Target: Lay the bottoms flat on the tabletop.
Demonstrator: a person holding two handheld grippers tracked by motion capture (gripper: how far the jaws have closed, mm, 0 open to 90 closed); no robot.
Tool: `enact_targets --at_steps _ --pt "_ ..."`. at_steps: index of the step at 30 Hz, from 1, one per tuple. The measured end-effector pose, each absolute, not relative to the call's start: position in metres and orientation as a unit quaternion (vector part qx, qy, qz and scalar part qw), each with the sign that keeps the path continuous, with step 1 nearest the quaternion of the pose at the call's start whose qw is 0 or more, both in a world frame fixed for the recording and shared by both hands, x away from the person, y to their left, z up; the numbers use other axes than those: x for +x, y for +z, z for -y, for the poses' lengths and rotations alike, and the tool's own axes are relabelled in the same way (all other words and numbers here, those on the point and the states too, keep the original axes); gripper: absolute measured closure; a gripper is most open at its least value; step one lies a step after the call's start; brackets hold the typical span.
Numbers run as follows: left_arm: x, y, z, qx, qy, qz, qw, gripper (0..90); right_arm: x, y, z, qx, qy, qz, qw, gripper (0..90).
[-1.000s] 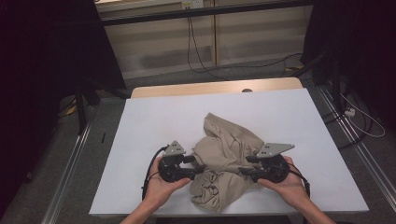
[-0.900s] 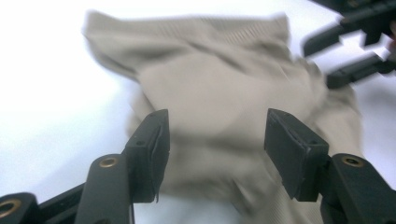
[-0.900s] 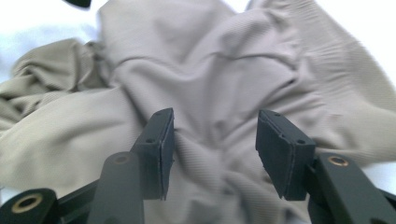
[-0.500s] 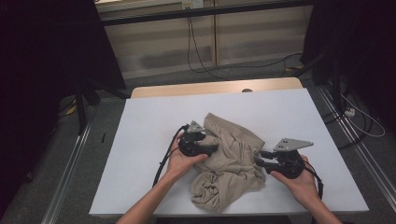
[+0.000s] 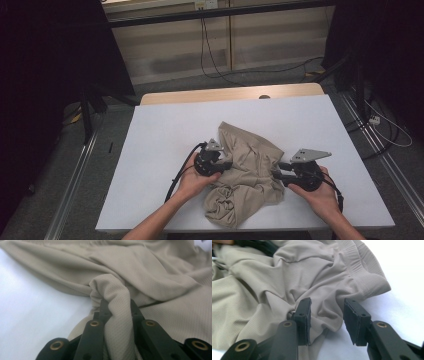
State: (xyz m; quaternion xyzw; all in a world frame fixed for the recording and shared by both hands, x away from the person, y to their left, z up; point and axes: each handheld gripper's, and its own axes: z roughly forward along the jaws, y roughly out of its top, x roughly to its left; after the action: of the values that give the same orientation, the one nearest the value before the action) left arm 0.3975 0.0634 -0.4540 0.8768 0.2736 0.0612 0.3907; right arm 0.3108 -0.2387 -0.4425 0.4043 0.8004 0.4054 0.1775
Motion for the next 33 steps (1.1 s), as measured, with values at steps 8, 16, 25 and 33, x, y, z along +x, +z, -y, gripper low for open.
enact_targets --at_steps 8,16,25,33 --pt "0.364 -0.451 -0.103 0.873 0.040 -0.283 0.394 79.8 0.316 -0.452 0.235 0.413 0.379 -0.810 0.174 48.7" --pt "0.337 -0.449 -0.130 0.866 0.004 -0.299 0.401 79.6 0.322 -0.460 0.221 0.403 0.364 -0.824 0.160 58.1" --pt "0.337 -0.441 -0.134 0.853 0.001 -0.308 0.420 76.5 0.327 -0.453 0.230 0.416 0.328 -0.820 0.217 87.2" --pt "0.350 -0.439 -0.133 0.847 0.036 -0.318 0.425 56.6 0.339 -0.454 0.254 0.451 0.320 -0.802 0.228 69.9"
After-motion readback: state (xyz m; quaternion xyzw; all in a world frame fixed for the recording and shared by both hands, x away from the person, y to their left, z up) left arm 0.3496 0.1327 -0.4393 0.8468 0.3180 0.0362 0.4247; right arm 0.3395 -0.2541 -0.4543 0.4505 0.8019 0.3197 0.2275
